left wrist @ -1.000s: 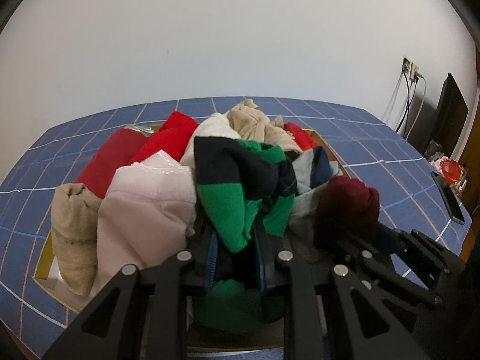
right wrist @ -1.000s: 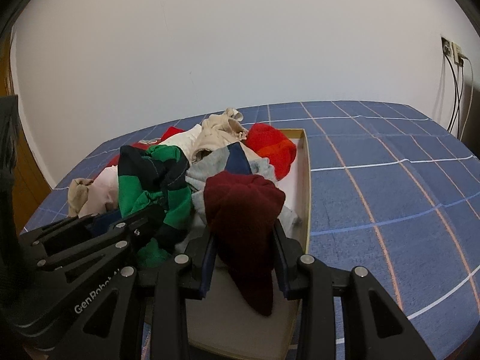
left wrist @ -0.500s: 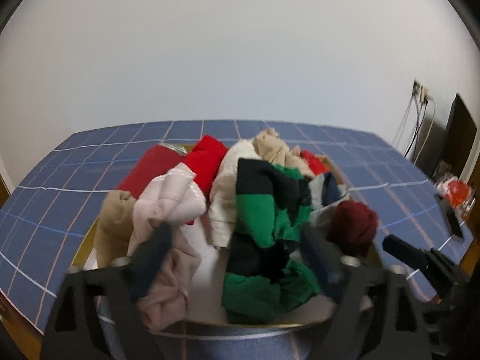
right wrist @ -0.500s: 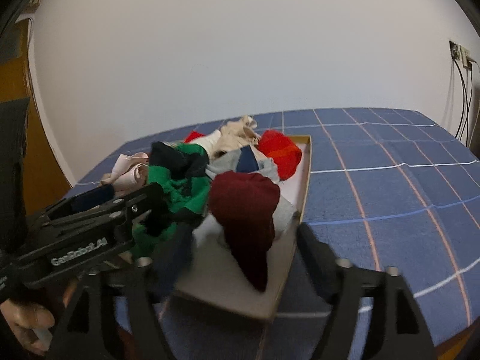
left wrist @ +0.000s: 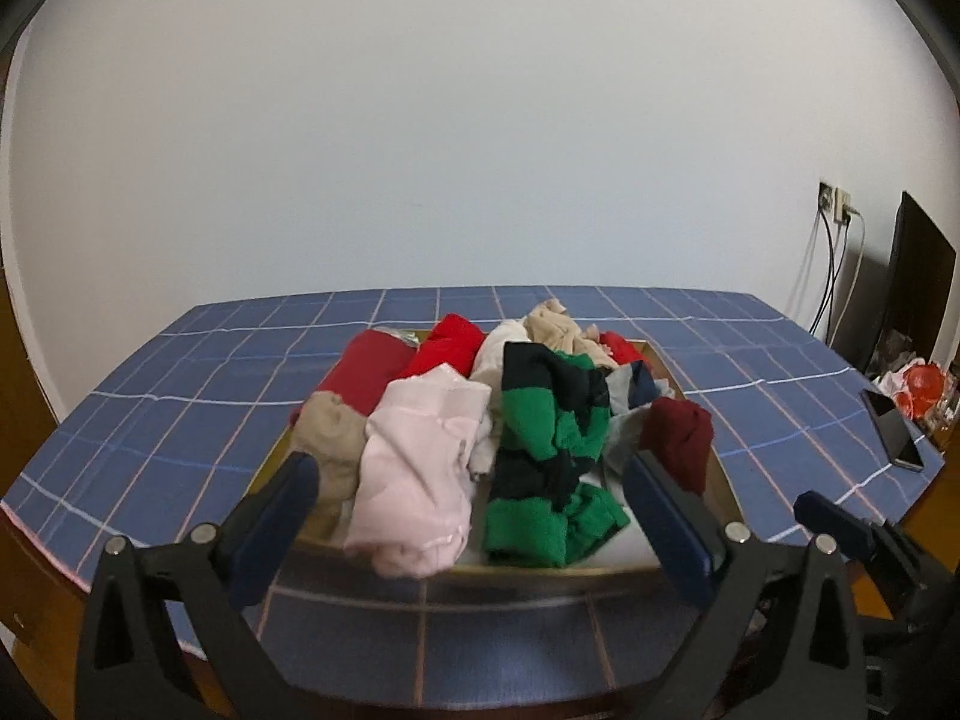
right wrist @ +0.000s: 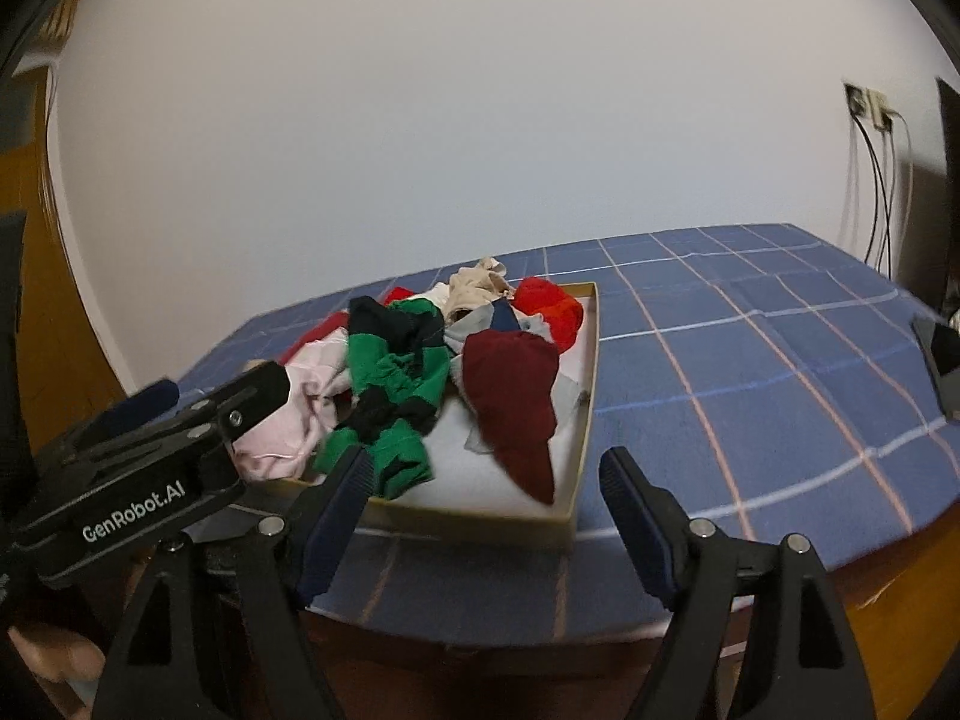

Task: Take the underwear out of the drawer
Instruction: 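Open both tools and pull them back away from the tray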

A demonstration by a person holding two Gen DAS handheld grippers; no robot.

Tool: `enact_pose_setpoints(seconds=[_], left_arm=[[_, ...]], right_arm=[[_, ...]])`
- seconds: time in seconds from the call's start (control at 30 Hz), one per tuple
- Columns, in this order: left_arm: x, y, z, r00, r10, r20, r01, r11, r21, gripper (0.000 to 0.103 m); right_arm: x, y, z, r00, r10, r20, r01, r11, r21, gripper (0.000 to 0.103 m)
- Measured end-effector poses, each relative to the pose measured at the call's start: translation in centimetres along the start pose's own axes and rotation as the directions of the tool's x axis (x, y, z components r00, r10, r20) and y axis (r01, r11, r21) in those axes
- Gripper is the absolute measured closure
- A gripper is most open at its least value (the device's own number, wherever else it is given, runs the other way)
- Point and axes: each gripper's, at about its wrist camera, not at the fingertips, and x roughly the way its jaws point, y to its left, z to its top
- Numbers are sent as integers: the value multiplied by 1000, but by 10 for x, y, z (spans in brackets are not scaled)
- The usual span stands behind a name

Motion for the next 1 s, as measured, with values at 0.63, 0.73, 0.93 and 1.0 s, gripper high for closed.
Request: enact_pose_setpoints(seconds=[0.63,0.73,0.93,1.0], left_arm=[[-95,32,-47,993,78,90,-74,996,-39,1],[-103,37,-58,992,90,87,-86,995,-48,1],[-123,36,-76,993,82,81,-80,996,-37,0],[-131,36,-80,993,80,87,-78,996,-35,0]], right_arm=[[-75,22,-44,992,-23,122,16,998,55,22],[-92,25,-48,987,-25,156,17,998,54,22],[-138,38,-58,968,-18,252,8,999,39,16],[-154,45,-62,957,-13,289,9,1000,17,16]])
